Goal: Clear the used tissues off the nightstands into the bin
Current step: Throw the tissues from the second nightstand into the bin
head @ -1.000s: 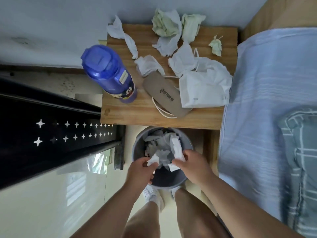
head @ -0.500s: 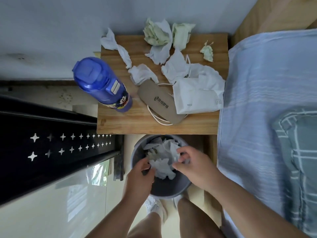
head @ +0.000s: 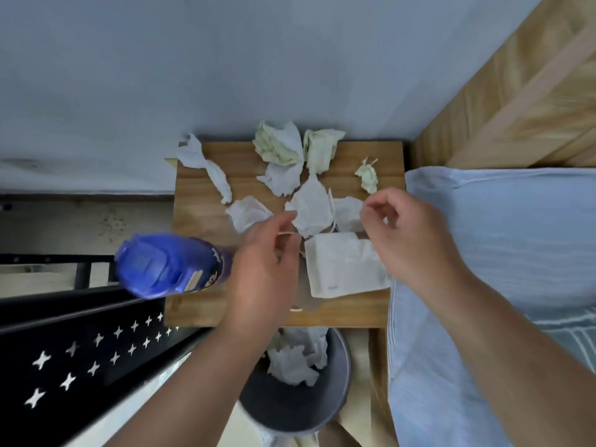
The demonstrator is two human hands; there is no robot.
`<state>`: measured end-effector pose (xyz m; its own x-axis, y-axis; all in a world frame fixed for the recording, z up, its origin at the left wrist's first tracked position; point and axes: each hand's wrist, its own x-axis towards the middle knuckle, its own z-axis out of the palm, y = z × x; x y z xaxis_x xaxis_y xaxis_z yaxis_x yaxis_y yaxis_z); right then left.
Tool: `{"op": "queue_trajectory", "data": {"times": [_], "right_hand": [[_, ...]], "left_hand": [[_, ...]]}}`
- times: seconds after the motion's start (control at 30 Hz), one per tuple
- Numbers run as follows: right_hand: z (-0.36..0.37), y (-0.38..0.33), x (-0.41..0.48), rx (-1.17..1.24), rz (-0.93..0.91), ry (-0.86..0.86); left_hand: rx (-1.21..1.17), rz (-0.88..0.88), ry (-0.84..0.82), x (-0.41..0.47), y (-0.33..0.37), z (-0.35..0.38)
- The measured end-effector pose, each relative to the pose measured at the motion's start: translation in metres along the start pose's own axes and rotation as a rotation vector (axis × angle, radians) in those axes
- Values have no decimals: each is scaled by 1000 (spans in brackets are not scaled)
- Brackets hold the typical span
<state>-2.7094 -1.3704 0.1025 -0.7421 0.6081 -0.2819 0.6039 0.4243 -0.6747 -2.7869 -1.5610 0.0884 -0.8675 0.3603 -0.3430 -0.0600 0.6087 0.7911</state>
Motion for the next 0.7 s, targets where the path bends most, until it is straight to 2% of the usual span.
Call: {"op": "queue_trajectory", "data": {"times": [0.1, 0.2, 0.3, 0.47, 0.7], "right_hand": [[8, 9, 26, -218, -20, -3], [18, 17, 37, -314, -31, -56], [26, 25, 46, -329, 31, -116], [31, 34, 50, -334, 8, -144], [23, 25, 46, -274, -60, -9]], "left_hand": [[210, 51, -38, 30, 7, 11], [335, 58, -47, 48, 9, 19], [381, 83, -72, 59, 3, 32], [451, 59, -125, 76, -4, 36], [474, 120, -40, 77, 6, 35]]}}
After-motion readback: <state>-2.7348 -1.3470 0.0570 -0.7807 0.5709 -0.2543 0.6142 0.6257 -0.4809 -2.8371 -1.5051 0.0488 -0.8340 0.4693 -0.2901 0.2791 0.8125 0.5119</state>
